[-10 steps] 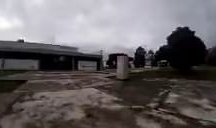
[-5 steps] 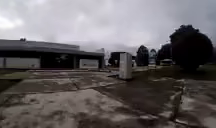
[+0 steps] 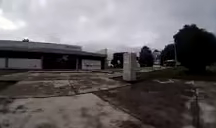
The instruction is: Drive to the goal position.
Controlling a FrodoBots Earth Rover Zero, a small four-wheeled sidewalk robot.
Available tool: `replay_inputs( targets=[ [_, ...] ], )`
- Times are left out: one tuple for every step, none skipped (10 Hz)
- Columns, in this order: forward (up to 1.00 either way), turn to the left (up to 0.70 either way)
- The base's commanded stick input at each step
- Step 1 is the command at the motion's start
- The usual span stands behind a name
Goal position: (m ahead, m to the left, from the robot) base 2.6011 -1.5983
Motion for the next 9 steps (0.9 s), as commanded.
replay_inputs(
  targets=[
    [0.7,0.0],
    [0.7,0.0],
    [0.7,0.0],
    [0.7,0.0],
    [0.7,0.0],
    [0.7,0.0],
    [0.7,0.0],
    [0.7,0.0],
    [0.7,0.0]
  ],
)
